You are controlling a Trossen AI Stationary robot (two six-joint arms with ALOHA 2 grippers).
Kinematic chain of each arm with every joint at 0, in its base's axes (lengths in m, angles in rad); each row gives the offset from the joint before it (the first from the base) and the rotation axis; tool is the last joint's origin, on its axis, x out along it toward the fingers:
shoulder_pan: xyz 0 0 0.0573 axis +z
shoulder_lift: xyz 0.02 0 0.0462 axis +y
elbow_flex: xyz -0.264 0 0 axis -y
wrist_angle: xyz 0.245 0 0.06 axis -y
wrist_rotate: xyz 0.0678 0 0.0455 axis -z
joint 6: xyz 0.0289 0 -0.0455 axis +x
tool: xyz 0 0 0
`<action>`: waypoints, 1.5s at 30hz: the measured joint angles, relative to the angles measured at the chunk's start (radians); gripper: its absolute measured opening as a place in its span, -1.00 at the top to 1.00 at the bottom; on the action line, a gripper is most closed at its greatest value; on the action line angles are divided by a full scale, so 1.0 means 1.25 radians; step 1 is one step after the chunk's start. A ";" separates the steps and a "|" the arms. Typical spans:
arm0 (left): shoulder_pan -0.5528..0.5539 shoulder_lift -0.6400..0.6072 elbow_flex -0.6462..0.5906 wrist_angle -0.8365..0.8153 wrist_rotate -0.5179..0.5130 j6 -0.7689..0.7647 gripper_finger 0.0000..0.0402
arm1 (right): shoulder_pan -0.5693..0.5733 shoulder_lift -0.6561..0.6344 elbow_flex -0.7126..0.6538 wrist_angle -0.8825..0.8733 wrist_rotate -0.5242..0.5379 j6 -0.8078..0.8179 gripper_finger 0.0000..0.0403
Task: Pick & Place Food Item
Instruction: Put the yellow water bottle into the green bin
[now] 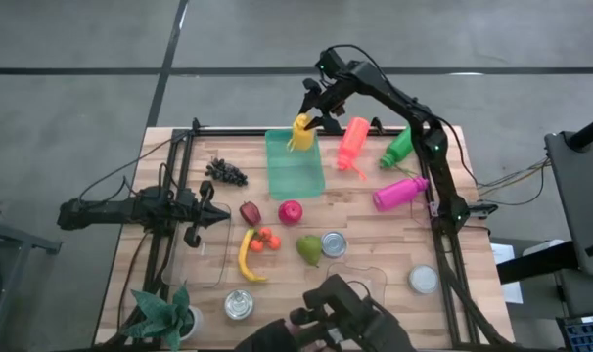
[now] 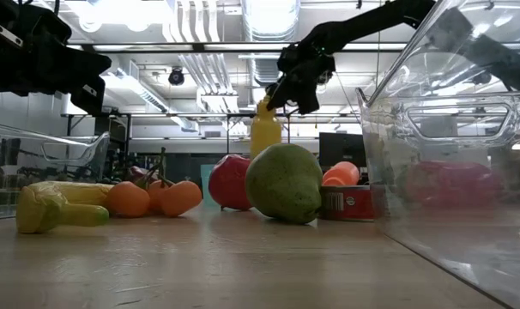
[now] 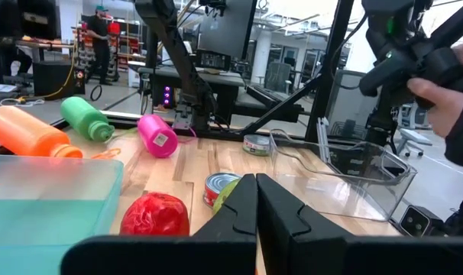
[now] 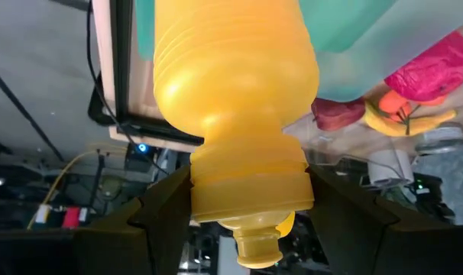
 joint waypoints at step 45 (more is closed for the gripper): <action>0.000 0.000 0.000 0.000 0.000 0.000 1.00 | -0.009 0.052 -0.010 -0.015 -0.013 -0.026 -0.15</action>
